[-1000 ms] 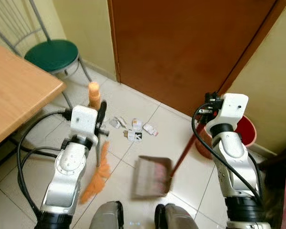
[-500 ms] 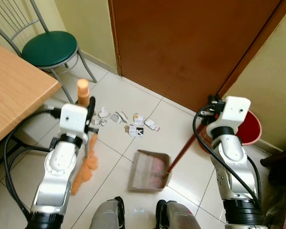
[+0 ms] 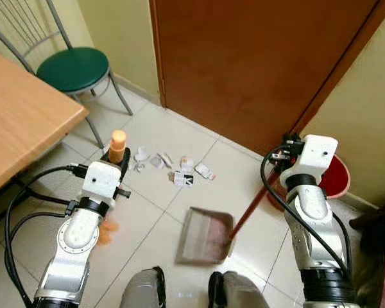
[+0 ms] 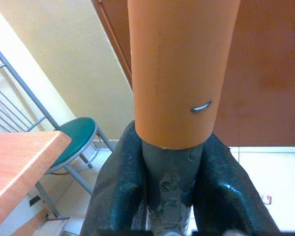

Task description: Sweep floor

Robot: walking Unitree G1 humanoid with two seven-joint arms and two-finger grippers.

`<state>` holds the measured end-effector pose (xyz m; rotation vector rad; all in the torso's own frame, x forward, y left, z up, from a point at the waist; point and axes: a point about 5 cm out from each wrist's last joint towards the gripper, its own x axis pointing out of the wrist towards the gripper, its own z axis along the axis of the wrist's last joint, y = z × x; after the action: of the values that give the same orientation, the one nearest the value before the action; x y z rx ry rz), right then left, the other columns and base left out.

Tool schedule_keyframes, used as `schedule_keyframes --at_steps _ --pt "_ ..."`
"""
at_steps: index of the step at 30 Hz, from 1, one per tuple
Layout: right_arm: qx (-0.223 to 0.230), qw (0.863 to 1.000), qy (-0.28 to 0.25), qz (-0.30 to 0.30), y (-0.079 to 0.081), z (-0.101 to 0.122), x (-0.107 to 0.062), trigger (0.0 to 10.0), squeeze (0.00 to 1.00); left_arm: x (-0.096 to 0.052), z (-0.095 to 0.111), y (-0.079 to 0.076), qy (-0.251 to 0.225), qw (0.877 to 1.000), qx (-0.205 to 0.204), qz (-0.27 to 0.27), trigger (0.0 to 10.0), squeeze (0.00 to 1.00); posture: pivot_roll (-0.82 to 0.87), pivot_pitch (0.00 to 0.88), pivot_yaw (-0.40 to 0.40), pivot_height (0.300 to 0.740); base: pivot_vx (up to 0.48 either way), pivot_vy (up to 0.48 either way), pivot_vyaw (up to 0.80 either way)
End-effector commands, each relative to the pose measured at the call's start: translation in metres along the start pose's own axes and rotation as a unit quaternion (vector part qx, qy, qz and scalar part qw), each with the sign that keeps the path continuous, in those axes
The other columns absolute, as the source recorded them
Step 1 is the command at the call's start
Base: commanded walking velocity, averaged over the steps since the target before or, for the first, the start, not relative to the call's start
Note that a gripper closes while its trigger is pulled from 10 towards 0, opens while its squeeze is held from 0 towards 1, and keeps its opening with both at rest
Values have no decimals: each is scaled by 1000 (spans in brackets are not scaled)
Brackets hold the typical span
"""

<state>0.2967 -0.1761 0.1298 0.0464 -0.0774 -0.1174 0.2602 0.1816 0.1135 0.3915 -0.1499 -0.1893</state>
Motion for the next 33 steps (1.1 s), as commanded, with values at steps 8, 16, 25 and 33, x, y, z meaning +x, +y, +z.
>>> schedule_keyframes --at_steps 8,16,25,33 --pt "-4 1000 -13 12 3 4 3 10000 0 10 13 27 -40 996 40 70 10000 0 27 71 -37 740 0 0 0" --pt "-5 1000 -18 16 4 8 5 10000 0 31 9 40 -32 996 34 81 10000 0 14 87 -40 740 0 0 0" --pt "-5 1000 -16 17 6 8 1 10000 0 74 -15 16 50 997 -42 30 10000 0 -11 96 -38 740 0 0 0" --pt "-11 1000 -15 10 0 8 0 10000 0 100 -14 -17 88 991 -88 -45 10000 0 -41 100 -32 740 0 0 0"
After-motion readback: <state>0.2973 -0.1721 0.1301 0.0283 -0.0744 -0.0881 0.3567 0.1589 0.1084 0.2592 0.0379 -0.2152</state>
